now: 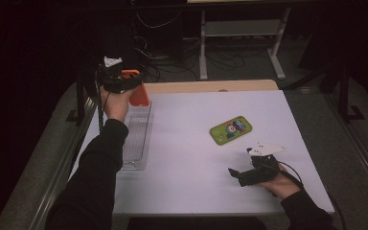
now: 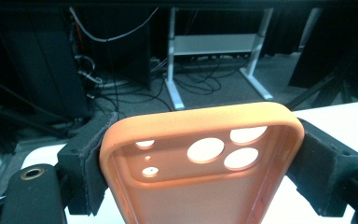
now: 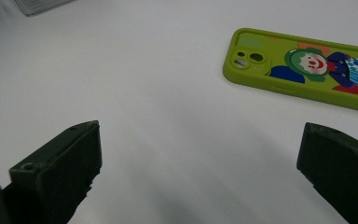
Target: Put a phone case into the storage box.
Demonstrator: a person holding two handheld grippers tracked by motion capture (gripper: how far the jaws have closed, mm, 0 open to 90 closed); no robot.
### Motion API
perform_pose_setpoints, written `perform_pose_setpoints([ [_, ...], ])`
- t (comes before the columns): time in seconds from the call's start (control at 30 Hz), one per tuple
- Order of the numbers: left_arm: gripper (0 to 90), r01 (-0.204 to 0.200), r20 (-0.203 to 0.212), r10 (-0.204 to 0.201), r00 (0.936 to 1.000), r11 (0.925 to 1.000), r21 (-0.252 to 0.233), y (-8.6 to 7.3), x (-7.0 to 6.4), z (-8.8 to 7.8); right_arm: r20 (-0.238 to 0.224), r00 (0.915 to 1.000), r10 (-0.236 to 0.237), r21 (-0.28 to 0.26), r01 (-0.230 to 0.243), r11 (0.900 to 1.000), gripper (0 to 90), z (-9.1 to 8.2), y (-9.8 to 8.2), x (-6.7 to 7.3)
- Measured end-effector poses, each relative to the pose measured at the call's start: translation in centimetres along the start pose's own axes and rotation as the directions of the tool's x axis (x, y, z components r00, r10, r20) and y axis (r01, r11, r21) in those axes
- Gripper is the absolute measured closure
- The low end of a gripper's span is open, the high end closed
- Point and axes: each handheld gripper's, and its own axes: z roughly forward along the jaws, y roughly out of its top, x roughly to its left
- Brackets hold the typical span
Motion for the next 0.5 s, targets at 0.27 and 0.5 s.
perform_pose_setpoints([
  [0.27,16.3,0.045,-0.033,-0.043,0.9985,0.9983,0.038,-1.1,-0.1,1.8,0.005,0.9999,-0.010,-0.003,0.010,1.000,0.0,-0.1,0.0,0.1],
  [0.5,16.2,0.015,-0.065,-0.011,0.9978,0.9978,0.064,-2.2,-0.6,2.7,0.012,0.9999,-0.005,0.005,0.005,1.000,0.0,-0.3,-0.1,0.1],
])
